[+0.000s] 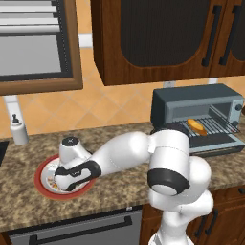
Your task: Pick up the kebab skewer and baguette bread, and place them inside the toaster oven. Close the toaster oven door and start by setting the timer.
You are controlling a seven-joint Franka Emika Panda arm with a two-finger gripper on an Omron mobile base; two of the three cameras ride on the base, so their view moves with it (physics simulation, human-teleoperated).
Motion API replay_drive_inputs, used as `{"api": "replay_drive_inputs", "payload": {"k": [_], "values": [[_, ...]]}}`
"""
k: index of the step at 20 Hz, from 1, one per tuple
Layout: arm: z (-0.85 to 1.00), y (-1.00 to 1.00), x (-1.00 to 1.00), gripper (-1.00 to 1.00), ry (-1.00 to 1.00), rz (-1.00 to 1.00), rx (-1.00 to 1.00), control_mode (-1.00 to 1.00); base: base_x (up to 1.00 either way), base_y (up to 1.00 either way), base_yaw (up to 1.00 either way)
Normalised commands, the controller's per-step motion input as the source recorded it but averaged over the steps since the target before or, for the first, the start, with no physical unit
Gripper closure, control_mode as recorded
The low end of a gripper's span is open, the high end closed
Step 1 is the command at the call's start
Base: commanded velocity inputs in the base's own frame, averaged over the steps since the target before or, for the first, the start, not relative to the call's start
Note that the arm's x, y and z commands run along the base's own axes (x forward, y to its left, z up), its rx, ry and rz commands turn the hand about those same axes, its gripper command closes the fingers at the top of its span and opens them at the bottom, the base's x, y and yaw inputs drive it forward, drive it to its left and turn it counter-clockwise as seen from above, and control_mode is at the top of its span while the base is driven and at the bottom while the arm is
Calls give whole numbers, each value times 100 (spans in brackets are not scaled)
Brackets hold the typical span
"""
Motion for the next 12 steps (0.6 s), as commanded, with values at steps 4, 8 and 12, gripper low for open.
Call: {"api": "replay_drive_inputs", "payload": {"k": [4,8,12], "values": [[-1,0,0,100,0,0,0,-100,0,0,0],[0,0,0,100,0,0,0,-100,0,0,0],[-30,-3,0,100,0,0,-2,-100,0,0,0]]}}
